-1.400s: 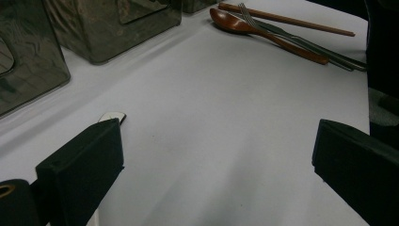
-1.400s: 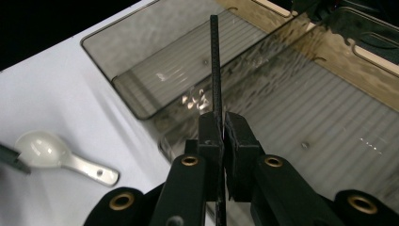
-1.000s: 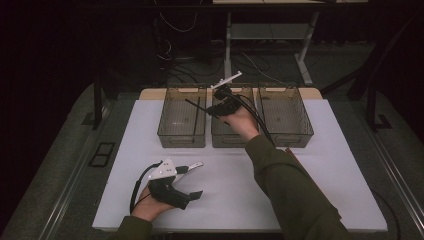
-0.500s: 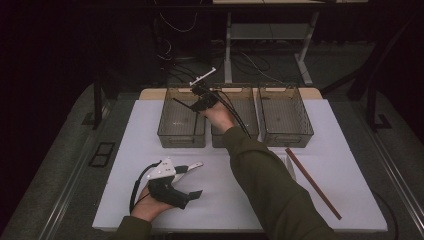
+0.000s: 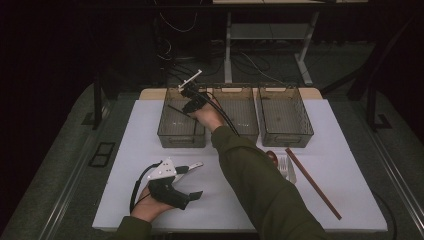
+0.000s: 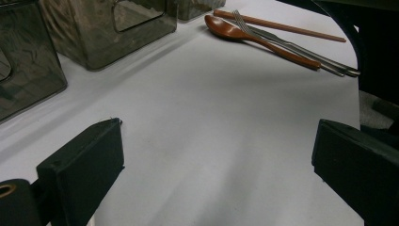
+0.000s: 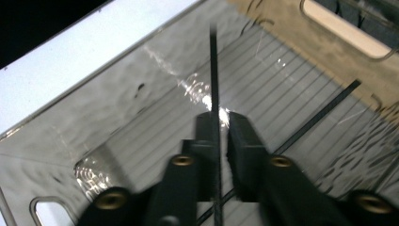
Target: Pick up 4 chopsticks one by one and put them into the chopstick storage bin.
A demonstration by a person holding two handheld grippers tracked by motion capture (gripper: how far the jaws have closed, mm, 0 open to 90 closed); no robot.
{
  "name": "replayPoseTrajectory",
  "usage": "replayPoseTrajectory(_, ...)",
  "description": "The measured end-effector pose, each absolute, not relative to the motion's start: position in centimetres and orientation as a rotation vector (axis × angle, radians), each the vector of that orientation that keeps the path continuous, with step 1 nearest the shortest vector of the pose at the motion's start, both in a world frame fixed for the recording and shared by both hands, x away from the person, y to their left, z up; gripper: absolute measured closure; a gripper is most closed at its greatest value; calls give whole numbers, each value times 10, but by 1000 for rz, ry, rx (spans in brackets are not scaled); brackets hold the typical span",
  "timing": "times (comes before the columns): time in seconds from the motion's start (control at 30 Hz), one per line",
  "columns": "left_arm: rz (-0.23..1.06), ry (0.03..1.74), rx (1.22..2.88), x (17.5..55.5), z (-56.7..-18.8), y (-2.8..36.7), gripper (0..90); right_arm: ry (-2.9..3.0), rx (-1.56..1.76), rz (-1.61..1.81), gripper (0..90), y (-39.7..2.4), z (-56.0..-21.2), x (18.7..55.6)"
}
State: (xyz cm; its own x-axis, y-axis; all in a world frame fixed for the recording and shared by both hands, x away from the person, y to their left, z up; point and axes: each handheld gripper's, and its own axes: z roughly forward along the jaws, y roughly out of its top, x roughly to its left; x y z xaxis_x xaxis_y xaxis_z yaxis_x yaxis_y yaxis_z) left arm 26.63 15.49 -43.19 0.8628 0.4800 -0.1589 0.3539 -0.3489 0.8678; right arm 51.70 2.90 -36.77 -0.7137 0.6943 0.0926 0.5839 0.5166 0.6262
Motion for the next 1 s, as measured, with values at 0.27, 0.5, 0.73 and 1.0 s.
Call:
replayPoseTrajectory(0.27, 151, 609, 1974, 266, -432, 154, 17, 2592, 1091, 1012, 590, 18, -358, 515)
replayPoseTrajectory(0.5, 157, 606, 1981, 267, -432, 154, 17, 2600, 1072, 1087, 513, 2, -345, 503)
replayPoseTrajectory(0.73, 156, 615, 1984, 266, -432, 154, 17, 2585, 1044, 1134, 446, -24, -335, 488)
replayPoseTrajectory(1.0, 153, 619, 1990, 266, -433, 153, 17, 2569, 1021, 1158, 426, -58, -328, 469)
